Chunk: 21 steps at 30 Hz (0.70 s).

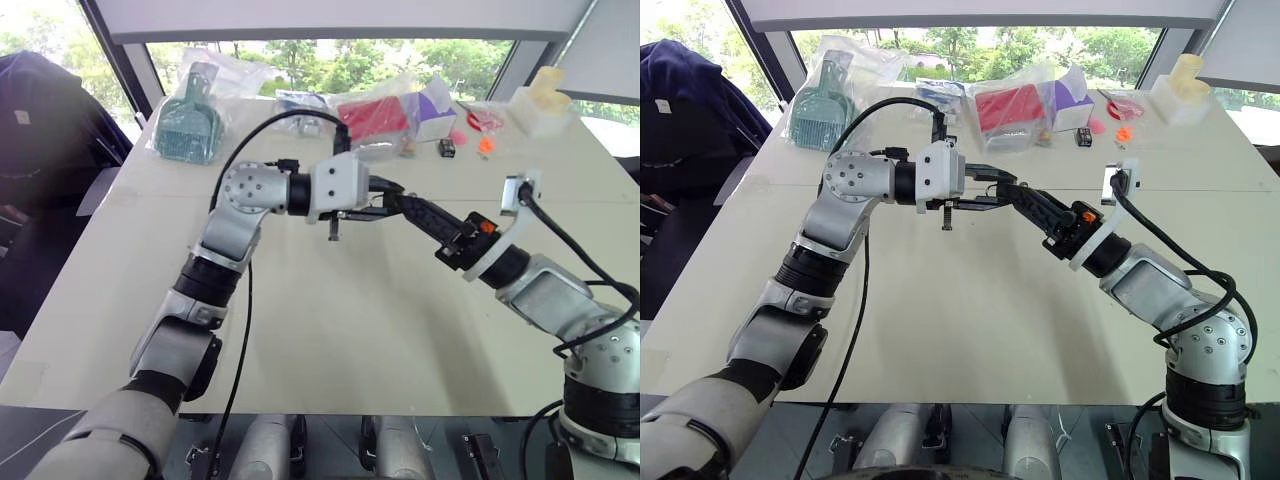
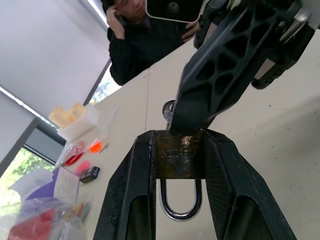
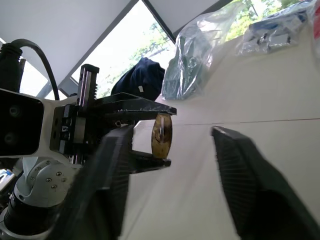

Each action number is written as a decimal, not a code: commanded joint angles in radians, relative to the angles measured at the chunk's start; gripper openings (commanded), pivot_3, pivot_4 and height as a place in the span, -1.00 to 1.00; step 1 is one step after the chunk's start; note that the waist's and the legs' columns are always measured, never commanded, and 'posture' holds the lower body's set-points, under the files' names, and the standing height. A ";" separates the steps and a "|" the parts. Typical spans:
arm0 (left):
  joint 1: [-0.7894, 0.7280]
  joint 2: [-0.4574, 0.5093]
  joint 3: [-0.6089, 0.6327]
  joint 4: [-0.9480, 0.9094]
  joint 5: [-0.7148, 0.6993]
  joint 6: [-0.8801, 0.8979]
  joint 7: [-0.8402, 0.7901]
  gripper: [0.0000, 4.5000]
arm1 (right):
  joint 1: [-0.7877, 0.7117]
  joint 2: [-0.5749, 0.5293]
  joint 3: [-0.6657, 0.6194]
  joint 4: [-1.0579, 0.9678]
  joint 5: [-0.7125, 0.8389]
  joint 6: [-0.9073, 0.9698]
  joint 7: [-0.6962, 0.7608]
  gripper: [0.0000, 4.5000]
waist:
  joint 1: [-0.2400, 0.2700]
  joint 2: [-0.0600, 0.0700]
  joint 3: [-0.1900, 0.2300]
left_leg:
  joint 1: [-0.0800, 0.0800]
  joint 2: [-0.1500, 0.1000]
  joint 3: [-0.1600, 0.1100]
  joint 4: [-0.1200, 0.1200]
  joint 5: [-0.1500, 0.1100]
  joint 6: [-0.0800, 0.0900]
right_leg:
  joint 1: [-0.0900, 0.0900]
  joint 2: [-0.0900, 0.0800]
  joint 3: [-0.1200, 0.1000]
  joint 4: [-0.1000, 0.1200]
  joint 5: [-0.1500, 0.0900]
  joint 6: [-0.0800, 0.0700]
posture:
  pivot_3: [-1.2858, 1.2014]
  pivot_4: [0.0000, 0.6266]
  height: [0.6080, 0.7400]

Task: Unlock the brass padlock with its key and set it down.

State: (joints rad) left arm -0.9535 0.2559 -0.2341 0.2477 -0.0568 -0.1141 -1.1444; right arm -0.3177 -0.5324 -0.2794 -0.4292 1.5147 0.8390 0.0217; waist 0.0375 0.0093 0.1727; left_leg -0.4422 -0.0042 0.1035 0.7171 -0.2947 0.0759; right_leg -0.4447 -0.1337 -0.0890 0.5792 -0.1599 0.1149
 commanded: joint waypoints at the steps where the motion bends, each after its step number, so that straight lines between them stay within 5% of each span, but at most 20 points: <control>1: -0.008 0.003 -0.001 -0.052 -0.023 -0.006 0.016 -0.68 | -0.020 0.015 -0.005 -0.016 0.013 -0.033 -0.014 -0.94 | 0.000 0.000 0.000 | 0.000 0.000 0.000 0.000 0.000 0.000 | 0.000 0.000 0.000 0.000 0.000 0.000 | 0.03 -0.52 0.93; 13: -0.011 0.021 0.002 -0.029 -0.019 -0.001 0.053 -0.68 | 0.020 0.017 -0.011 -0.043 0.020 -0.068 -0.024 -0.98 | 0.000 0.000 0.000 | 0.000 0.000 0.000 0.000 0.000 0.000 | 0.000 0.000 0.000 0.000 0.000 0.000 | 0.03 -0.52 0.93; 14: -0.011 0.022 0.001 -0.029 -0.019 -0.001 0.054 -0.68 | 0.024 0.016 -0.012 -0.044 0.018 -0.070 -0.020 -0.58 | -0.001 0.000 0.000 | 0.000 0.000 0.000 0.000 0.000 0.000 | 0.000 0.000 0.000 0.000 0.000 0.000 | 0.03 -0.52 0.93; 18: -0.012 0.028 -0.001 -0.025 -0.022 -0.003 0.056 -0.68 | 0.036 0.006 -0.023 -0.033 0.000 -0.082 -0.012 0.17 | 0.000 0.000 0.000 | 0.000 0.000 0.000 0.000 0.000 0.000 | 0.000 0.000 0.000 0.000 0.000 0.000 | 0.03 -0.52 0.93; 21: -0.012 0.030 -0.001 -0.025 -0.022 -0.003 0.057 -0.68 | 0.043 0.002 -0.034 -0.021 0.001 -0.086 -0.003 0.17 | 0.000 0.000 0.000 | 0.000 0.000 0.000 0.000 0.000 0.000 | 0.000 0.000 0.000 0.000 0.000 0.000 | 0.03 -0.52 0.93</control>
State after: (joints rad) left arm -0.9492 0.2819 -0.2536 0.2354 -0.0568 -0.1118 -1.0989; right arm -0.2760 -0.5228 -0.2866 -0.4370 1.5108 0.7711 0.0037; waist 0.0375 0.0094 0.1727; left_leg -0.4421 -0.0042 0.1037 0.7170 -0.2947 0.0758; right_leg -0.4446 -0.1334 -0.0889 0.5793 -0.1599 0.1150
